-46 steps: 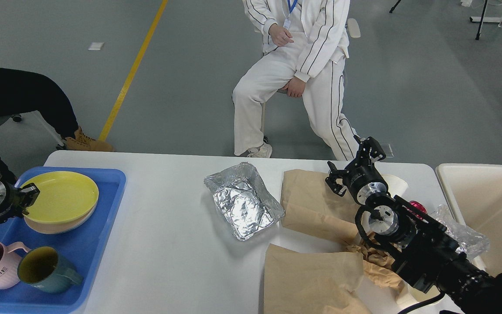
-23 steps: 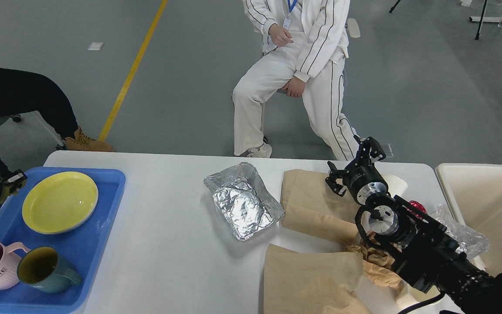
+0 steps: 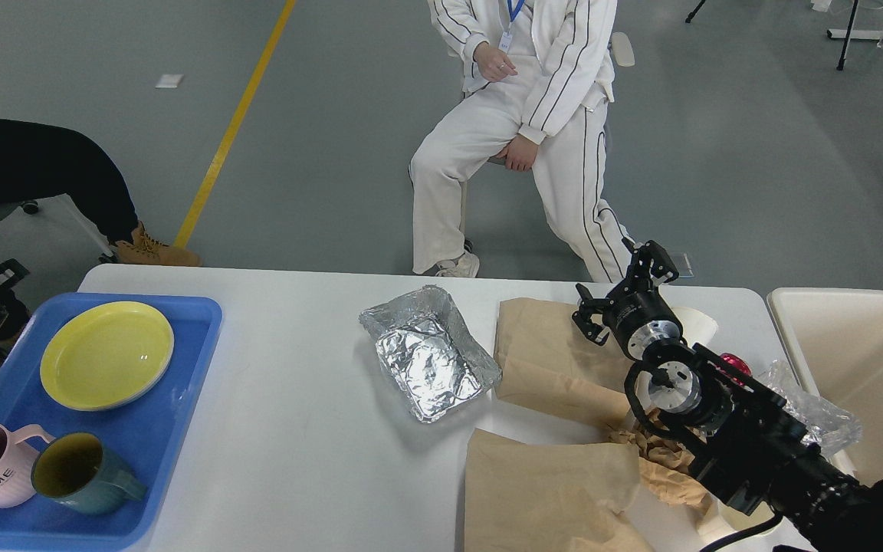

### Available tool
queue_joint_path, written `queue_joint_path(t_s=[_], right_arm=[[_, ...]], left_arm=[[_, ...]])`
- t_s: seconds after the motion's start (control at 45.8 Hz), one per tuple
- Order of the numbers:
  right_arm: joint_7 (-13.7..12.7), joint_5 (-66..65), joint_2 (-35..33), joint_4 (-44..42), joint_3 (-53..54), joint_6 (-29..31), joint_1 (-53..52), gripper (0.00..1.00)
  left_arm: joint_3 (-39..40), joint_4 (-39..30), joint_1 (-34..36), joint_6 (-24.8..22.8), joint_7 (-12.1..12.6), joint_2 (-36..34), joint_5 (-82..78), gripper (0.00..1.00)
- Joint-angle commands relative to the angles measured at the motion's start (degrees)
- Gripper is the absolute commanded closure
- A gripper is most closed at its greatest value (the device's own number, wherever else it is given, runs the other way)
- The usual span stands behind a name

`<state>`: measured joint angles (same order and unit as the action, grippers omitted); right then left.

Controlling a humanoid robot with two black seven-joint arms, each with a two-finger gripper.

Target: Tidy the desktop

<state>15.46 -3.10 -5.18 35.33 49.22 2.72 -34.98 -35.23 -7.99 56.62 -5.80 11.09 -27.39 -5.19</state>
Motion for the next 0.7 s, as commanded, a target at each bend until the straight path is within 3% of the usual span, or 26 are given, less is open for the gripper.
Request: queue_joint_path(t_s=[0.0, 0.218, 0.284, 0.328, 0.393, 0.677], right_arm=[[0.01, -0.06, 0.00, 0.00, 0.00, 0.00, 0.00, 0.00], [0.01, 0.02, 0.00, 0.00, 0.00, 0.00, 0.00, 0.00], [0.01, 0.02, 0.00, 0.00, 0.00, 0.00, 0.00, 0.00], [0.01, -0.06, 0.00, 0.00, 0.00, 0.00, 0.00, 0.00], [0.01, -0.06, 0.00, 0.00, 0.00, 0.00, 0.00, 0.00], [0.01, 0.02, 0.00, 0.00, 0.00, 0.00, 0.00, 0.00]], left_arm=[[3.59, 0.00, -0.02, 0.44, -11.25, 0.05, -0.09, 0.05], [4.03, 0.08, -1.43, 0.79, -40.07, -1.00, -0.79, 0.04], [4.03, 0.08, -1.96, 2.19, -46.49, -1.27, -0.79, 0.04], [4.03, 0.08, -2.04, 4.12, -49.49, -1.09, -0.53, 0.04], [4.30, 0.08, -2.13, 7.46, -51.43, -0.48, 0.00, 0.04], [17.03, 0.08, -9.69, 18.98, -52.05, 6.03, -0.09, 0.04]])
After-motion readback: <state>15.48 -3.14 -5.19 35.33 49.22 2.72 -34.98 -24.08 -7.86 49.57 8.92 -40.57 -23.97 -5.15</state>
